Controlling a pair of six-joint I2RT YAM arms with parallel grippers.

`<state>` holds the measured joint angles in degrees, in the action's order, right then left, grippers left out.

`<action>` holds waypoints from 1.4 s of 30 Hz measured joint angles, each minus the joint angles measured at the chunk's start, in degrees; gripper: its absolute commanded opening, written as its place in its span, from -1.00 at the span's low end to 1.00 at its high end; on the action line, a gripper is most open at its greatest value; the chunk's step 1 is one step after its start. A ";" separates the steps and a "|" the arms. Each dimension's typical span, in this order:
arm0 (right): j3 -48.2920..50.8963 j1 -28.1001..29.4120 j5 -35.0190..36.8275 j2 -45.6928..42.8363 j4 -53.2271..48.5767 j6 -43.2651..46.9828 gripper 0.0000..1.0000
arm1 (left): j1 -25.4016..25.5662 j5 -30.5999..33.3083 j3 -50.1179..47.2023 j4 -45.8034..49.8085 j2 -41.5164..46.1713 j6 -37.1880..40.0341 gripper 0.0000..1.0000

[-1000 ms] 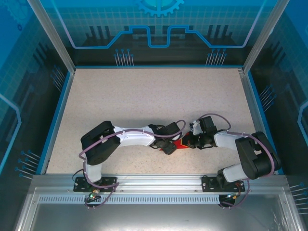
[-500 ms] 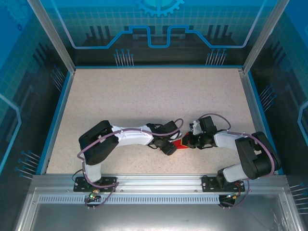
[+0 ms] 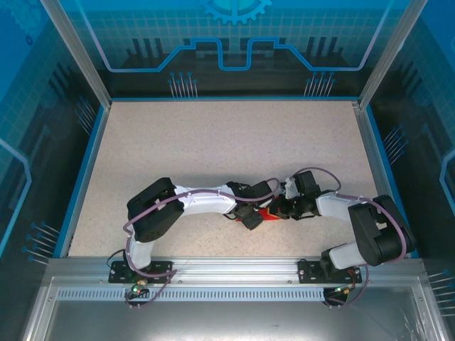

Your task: Fold a paper plane with a square sheet of paper (pick it up from the middle)

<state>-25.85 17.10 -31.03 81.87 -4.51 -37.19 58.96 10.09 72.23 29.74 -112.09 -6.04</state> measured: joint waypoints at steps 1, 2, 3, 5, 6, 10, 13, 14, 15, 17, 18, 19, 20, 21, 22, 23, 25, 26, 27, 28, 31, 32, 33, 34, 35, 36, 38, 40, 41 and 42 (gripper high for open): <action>-0.02 0.00 0.00 -0.31 -0.48 0.02 -1.00 | 0.11 0.24 0.13 0.09 -0.09 0.00 0.14; 0.00 0.00 0.02 -0.70 -0.92 0.02 -1.00 | 0.20 0.50 0.22 0.22 -0.11 -0.02 0.14; 0.00 0.00 0.02 -1.09 -1.27 0.02 -1.00 | 0.24 0.72 0.33 0.31 -0.15 -0.02 0.14; 0.00 0.00 0.11 -2.16 -2.21 0.02 -1.00 | 0.33 0.90 0.37 0.42 -0.24 -0.04 0.13; -0.02 0.02 0.22 -2.60 -2.60 0.04 -1.00 | 0.37 0.98 0.37 0.42 -0.26 -0.13 0.13; 0.00 0.02 0.39 -3.85 -3.91 0.17 -1.00 | 0.52 1.27 0.37 0.44 -0.26 -0.61 0.13; 0.00 0.13 0.74 -3.98 -4.74 0.22 -1.00 | 0.52 1.27 0.37 0.44 -0.26 -1.07 0.12; 0.00 0.17 0.90 -3.98 -4.98 0.24 -1.00 | 0.52 1.27 0.37 0.44 -0.26 -1.11 0.13; 0.00 0.17 1.05 -3.98 -5.18 0.26 -1.00 | 0.52 1.27 0.37 0.44 -0.26 -1.11 0.13; 0.00 0.28 1.25 -3.98 -5.51 0.46 -1.00 | 0.52 1.27 0.37 0.44 -0.26 -1.16 0.12; 0.02 0.39 1.36 -3.98 -5.57 0.59 -1.00 | 0.52 1.27 0.37 0.44 -0.26 -1.18 0.12; 0.02 0.55 1.57 -3.98 -5.60 0.68 -1.00 | 0.52 1.27 0.37 0.44 -0.26 -1.29 0.12; 0.02 0.66 1.77 -3.98 -5.64 0.76 -1.00 | 0.52 1.27 0.37 0.44 -0.26 -1.31 0.12; 0.02 0.83 2.01 -3.98 -5.73 0.83 -1.00 | 0.52 1.27 0.37 0.44 -0.26 -1.33 0.12; 0.02 0.98 2.16 -3.98 -5.88 0.85 -1.00 | 0.52 1.27 0.37 0.44 -0.26 -1.33 0.12; 0.02 1.18 2.29 -3.98 -6.01 0.85 -1.00 | 0.52 1.27 0.37 0.44 -0.26 -1.33 0.12; 0.04 1.53 2.62 -3.98 -6.19 0.87 -1.00 | 0.52 1.27 0.37 0.44 -0.26 -1.33 0.12; 0.13 1.66 2.82 -3.98 -6.19 0.92 -1.00 | 0.52 1.27 0.37 0.44 -0.26 -1.33 0.12; 0.24 1.86 3.04 -3.98 -6.21 1.05 -1.00 | 0.52 1.27 0.37 0.46 -0.26 -1.36 0.12; 0.37 2.08 3.37 -3.96 -6.23 1.18 -1.00 | 0.52 1.27 0.37 0.46 -0.26 -1.33 0.12; 0.50 2.47 3.89 -3.69 -6.29 1.33 -1.00 | 0.52 1.25 0.37 0.44 -0.26 -1.33 0.12; 0.50 2.51 3.98 -3.69 -6.32 1.40 -1.00 | 0.52 1.22 0.37 0.46 -0.24 -1.33 0.12; 0.48 2.67 4.11 -3.69 -6.38 1.49 -1.00 | 0.52 1.22 0.37 0.46 -0.24 -1.33 0.12; 0.44 2.84 4.42 -3.69 -6.43 1.53 -1.00 | 0.52 1.22 0.37 0.46 -0.24 -1.33 0.12; 0.37 3.02 4.57 -3.72 -6.49 1.64 -1.00 | 0.52 1.22 0.37 0.46 -0.20 -1.33 0.12; 0.33 3.17 4.76 -3.72 -6.56 1.70 -1.00 | 0.52 1.22 0.37 0.48 -0.17 -1.33 0.12; 0.15 3.52 5.18 -3.72 -6.71 1.75 -1.00 | 0.52 1.25 0.37 0.55 -0.13 -1.31 0.12; -0.15 4.02 5.79 -3.72 -7.10 1.92 -1.00 | 0.52 1.25 0.37 0.63 -0.09 -1.31 0.13; -0.17 4.26 6.03 -3.74 -7.13 1.92 -1.00 | 0.52 1.27 0.37 0.66 -0.07 -1.31 0.13; -0.22 4.37 6.21 -3.78 -7.19 1.92 -1.00 | 0.52 1.29 0.37 0.68 -0.04 -1.31 0.13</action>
<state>-26.06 21.47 -24.82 78.08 -11.70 -35.27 59.48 11.38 72.60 30.41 -112.14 -7.35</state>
